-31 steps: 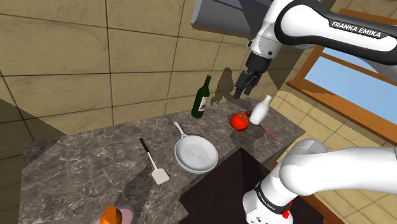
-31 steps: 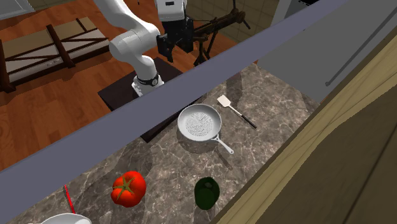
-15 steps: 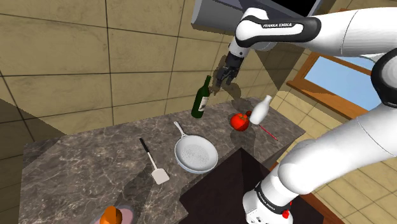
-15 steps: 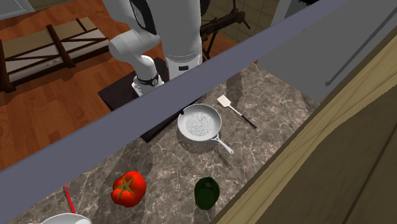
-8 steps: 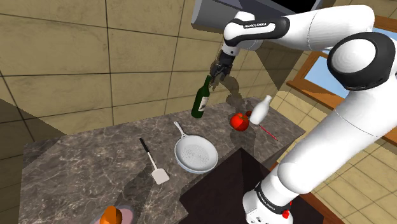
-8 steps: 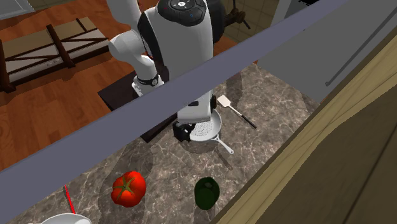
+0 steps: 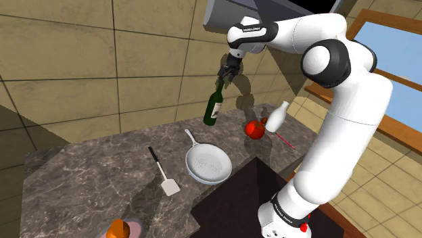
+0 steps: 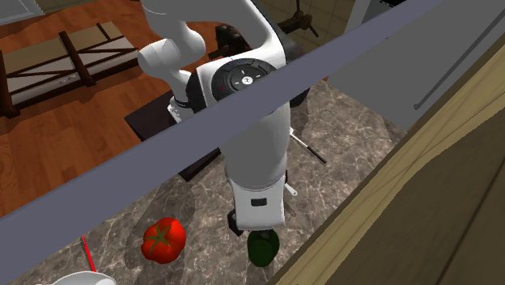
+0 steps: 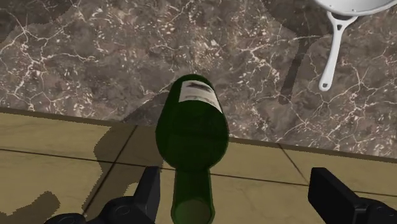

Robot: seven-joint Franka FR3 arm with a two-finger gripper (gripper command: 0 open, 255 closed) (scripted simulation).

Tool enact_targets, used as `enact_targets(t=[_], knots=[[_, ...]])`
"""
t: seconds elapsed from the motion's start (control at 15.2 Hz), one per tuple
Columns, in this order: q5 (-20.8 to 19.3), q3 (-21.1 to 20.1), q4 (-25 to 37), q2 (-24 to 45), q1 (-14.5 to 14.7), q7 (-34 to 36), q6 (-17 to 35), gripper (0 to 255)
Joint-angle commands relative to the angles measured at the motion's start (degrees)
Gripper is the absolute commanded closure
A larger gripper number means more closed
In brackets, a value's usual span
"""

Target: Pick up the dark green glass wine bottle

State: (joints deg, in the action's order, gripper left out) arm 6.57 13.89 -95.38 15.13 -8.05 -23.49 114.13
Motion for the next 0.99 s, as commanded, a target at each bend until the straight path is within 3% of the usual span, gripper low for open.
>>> enact_targets(t=[0.0, 0.13, 0.73, 0.79, 0.92], knots=[[1.1, 0.1, 5.5, 4.4, -1.0, -0.9, -0.8, 0], [1.7, 0.1, 9.1, 7.2, -1.8, -1.3, -1.4, 0], [2.2, -0.2, 5.0, 8.4, -1.7, -1.9, 3.8, 0], [2.2, -0.2, 4.9, 8.4, -1.7, -1.8, 3.9, 255], [2.2, -0.2, 5.0, 8.4, -1.7, -1.9, 3.8, 255]])
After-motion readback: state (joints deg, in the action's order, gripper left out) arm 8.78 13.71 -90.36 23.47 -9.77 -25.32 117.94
